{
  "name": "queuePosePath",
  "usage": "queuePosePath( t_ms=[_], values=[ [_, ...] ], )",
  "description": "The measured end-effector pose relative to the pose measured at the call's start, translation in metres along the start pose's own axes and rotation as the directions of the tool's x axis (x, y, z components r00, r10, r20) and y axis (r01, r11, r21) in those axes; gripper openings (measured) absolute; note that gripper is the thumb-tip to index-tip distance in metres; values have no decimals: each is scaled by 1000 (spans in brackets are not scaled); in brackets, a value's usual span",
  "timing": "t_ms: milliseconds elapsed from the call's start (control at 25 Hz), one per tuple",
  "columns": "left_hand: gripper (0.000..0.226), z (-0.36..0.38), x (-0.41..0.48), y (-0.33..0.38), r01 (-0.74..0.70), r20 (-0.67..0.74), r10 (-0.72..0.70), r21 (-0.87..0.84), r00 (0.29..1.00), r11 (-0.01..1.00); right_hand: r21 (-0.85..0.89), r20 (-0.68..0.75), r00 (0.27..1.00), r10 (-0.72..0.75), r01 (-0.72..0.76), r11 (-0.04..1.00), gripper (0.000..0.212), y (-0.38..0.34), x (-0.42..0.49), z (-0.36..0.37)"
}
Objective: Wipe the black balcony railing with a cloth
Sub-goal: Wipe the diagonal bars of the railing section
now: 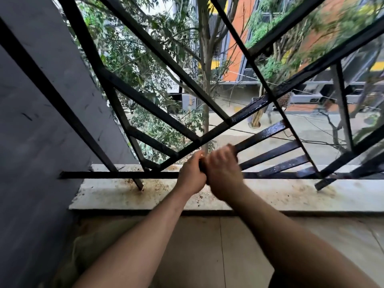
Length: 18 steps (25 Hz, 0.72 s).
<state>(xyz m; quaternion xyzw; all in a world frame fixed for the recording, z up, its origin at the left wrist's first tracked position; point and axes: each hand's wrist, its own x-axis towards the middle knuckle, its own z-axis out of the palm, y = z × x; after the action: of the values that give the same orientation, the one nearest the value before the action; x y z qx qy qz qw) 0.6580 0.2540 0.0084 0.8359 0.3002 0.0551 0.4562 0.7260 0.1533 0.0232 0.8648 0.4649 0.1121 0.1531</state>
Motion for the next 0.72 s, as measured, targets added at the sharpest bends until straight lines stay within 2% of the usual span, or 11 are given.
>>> queuePosePath(
  t_ms=[120,240,320,360,400,440,520,600,640,680,720],
  values=[
    [66,-9,-3,-2,117,-11,-116,14,993,993,53,-2,983,-182,182,982,51,0,7,6],
    [52,-23,-4,-12,186,17,-194,216,981,958,-51,-75,996,38,-41,998,59,16,1,19],
    [19,-37,-5,-24,253,25,-264,214,964,943,-46,-25,998,58,-59,997,67,-16,3,26],
    [13,-43,-5,-29,304,17,-312,188,950,934,28,71,997,21,-23,999,68,-42,9,28],
    [20,-51,-5,-34,349,0,-356,193,934,917,151,181,983,-26,-1,988,68,-72,15,29],
    [29,-60,-7,-40,388,-31,-390,208,920,898,297,188,982,-27,-31,954,69,-104,21,33],
    [41,-78,-7,-52,444,-138,-422,219,896,869,510,220,971,97,-199,837,65,-151,29,48],
    [36,-97,-5,-63,483,-195,-452,164,870,860,769,171,943,285,-309,559,41,-174,33,47],
    [30,-107,-4,-69,496,-199,-468,124,861,860,885,158,905,395,-307,349,23,-177,34,37],
    [25,-115,-2,-76,509,-197,-488,68,850,858,955,209,839,502,-286,81,11,-177,36,27],
    [22,-124,-1,-78,502,-212,-492,-6,844,865,932,360,738,570,-264,-247,12,-174,37,12]
  ],
)
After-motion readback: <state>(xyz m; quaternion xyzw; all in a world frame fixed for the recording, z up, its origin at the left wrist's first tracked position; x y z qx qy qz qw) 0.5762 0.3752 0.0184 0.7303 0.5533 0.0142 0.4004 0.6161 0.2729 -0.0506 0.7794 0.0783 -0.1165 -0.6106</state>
